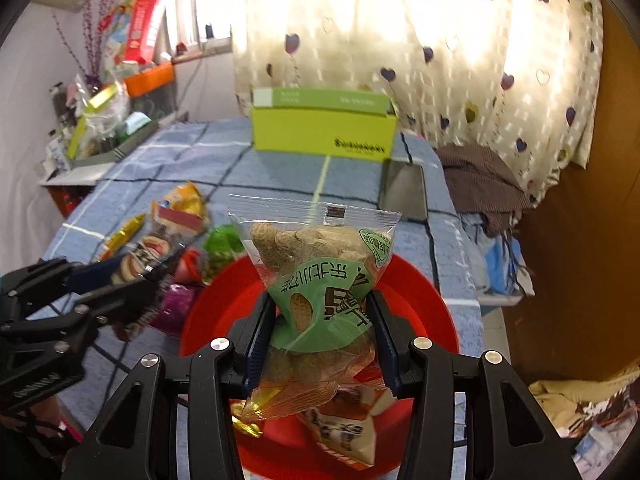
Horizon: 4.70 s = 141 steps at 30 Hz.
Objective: Organize snacks
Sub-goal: 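Release the peanut bag into the bowl with the right tool while the left carries the packet, then lower the dark packet into the red bowl and open the left tool, then grasp the gold wafer bar with the left tool while the right grasps the green pea bag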
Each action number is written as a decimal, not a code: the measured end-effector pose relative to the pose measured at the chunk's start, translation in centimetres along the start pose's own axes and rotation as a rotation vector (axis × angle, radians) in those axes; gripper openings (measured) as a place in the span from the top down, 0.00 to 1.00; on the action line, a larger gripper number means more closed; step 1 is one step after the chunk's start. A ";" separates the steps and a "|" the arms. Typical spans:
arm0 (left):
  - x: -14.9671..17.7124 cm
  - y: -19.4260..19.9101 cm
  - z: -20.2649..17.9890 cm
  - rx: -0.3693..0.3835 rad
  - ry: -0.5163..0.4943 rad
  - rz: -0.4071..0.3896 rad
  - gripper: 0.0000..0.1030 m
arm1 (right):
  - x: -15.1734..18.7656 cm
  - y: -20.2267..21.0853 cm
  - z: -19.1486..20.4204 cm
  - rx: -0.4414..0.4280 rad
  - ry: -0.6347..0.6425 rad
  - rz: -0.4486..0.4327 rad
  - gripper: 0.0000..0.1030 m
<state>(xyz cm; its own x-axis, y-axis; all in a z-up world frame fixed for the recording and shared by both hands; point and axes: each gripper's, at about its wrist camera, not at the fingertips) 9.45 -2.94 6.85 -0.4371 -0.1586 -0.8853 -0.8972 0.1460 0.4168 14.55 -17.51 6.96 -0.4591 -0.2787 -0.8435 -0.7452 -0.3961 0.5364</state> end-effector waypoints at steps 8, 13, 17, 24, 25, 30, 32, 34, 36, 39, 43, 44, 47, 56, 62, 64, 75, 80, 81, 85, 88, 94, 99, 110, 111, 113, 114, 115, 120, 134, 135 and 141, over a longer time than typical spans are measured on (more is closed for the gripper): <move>0.2 -0.9 -0.9 0.026 -0.007 0.018 0.65 | 0.9 -2.1 -1.9 0.043 -0.047 0.074 0.56; 0.3 -1.4 -1.8 0.043 -0.017 0.028 0.65 | 1.2 -3.0 -2.6 0.057 -0.079 0.109 0.54; 0.4 -1.8 -2.5 0.055 -0.025 0.039 0.65 | 1.0 -2.7 -2.8 0.070 -0.079 0.091 0.49; 0.8 -2.7 -3.4 0.070 -0.038 0.062 0.65 | 0.4 -1.4 -3.5 0.071 -0.114 0.036 0.47; 0.8 -2.9 -3.5 0.072 -0.039 0.066 0.65 | 0.4 -1.2 -3.6 0.079 -0.117 0.030 0.47; 1.2 -4.0 -3.9 0.079 -0.041 0.091 0.65 | 0.1 -0.4 -4.7 0.095 -0.158 -0.003 0.47; 1.3 -4.5 -4.0 0.081 -0.040 0.103 0.65 | 0.0 -0.3 -4.9 0.095 -0.170 -0.005 0.47; 1.3 -4.9 -4.0 0.084 -0.040 0.110 0.65 | 0.0 -0.4 -4.9 0.091 -0.173 -0.002 0.47; 1.5 -5.3 -4.1 0.082 -0.038 0.122 0.65 | 0.1 -0.4 -4.8 0.085 -0.170 0.000 0.47; 1.6 -5.8 -4.2 0.087 -0.034 0.136 0.65 | 0.0 -0.3 -4.6 0.077 -0.167 -0.003 0.47; 1.8 -6.4 -4.0 0.092 -0.020 0.164 0.63 | -0.1 -0.2 -4.5 0.073 -0.168 -0.008 0.47; 1.8 -6.3 -4.0 0.091 -0.020 0.157 0.62 | -0.1 -0.1 -4.5 0.071 -0.168 -0.010 0.47; 1.6 -5.8 -4.0 0.087 -0.026 0.131 0.57 | -0.2 0.0 -4.2 0.064 -0.167 -0.016 0.47; 1.3 -3.9 -2.9 0.049 -0.016 0.094 0.54 | -0.6 0.7 -1.9 -0.013 -0.124 -0.051 0.47; 1.3 -2.2 -1.5 0.006 -0.001 0.063 0.54 | -0.5 0.6 0.4 -0.076 -0.078 -0.054 0.47; 1.3 -1.9 -1.1 -0.013 -0.001 0.060 0.54 | -0.4 0.5 1.0 -0.089 -0.063 -0.049 0.47; 1.8 0.1 0.9 -0.052 0.012 0.043 0.54 | -0.7 0.5 3.0 -0.132 -0.045 -0.066 0.47; 2.1 0.7 1.9 -0.059 0.021 0.041 0.54 | -0.8 0.4 3.6 -0.140 -0.040 -0.069 0.47; 2.2 0.8 2.2 -0.060 0.026 0.042 0.54 | -0.9 0.4 3.8 -0.142 -0.038 -0.069 0.47; 2.8 1.2 3.2 -0.065 0.040 0.045 0.54 | -1.0 0.1 4.5 -0.154 -0.029 -0.065 0.47; 3.2 1.3 4.3 -0.076 0.057 0.052 0.54 | -1.2 0.0 5.1 -0.164 -0.021 -0.066 0.47; 3.4 2.0 6.4 -0.103 0.087 0.048 0.54 | -1.4 -0.7 6.2 -0.183 0.004 -0.047 0.47; 3.4 3.1 8.4 -0.134 0.095 0.041 0.54 | -1.5 -1.3 6.6 -0.200 0.007 -0.028 0.47; 3.5 4.5 13.7 -0.247 0.136 0.041 0.54 | -2.0 -2.0 7.5 -0.231 -0.014 -0.009 0.47; 3.5 4.5 14.3 -0.258 0.139 0.039 0.54 | -2.0 -2.1 7.6 -0.233 -0.012 -0.007 0.47; 3.4 4.2 15.3 -0.272 0.145 0.043 0.54 | -2.0 -2.3 7.9 -0.236 -0.005 -0.001 0.47; 3.4 4.0 15.9 -0.281 0.152 0.045 0.54 | -2.0 -2.3 8.0 -0.236 -0.002 0.002 0.47; 3.4 3.7 16.5 -0.289 0.153 0.047 0.54 | -2.0 -2.4 8.1 -0.237 0.000 0.005 0.47; 3.5 1.7 18.9 -0.329 0.144 0.079 0.54 | -2.3 -3.0 8.5 -0.239 0.021 0.021 0.47; 4.9 -2.6 20.5 -0.347 0.107 0.147 0.73 | -3.9 -8.6 10.2 -0.254 0.147 0.189 0.47; 4.9 -2.6 20.5 -0.349 0.102 0.146 0.74 | -4.0 -9.4 10.4 -0.258 0.156 0.217 0.47; 5.0 -2.6 20.7 -0.344 0.106 0.131 0.75 | -4.1 -13.6 11.0 -0.223 0.210 0.328 0.47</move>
<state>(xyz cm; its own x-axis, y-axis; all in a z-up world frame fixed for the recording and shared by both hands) 10.93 16.08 -2.88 -0.5377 -0.2631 -0.8010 -0.7940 -0.1614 0.5861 21.24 -1.36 2.81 -0.5285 -0.5835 -0.6166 -0.4431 -0.4299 0.7867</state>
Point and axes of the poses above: each gripper's, at about its wrist camera, not at the fingertips, and y roughly against the way its jaws point, z to its left, x to its underside, and after that the axes turned 14 degrees about -z, right-handed
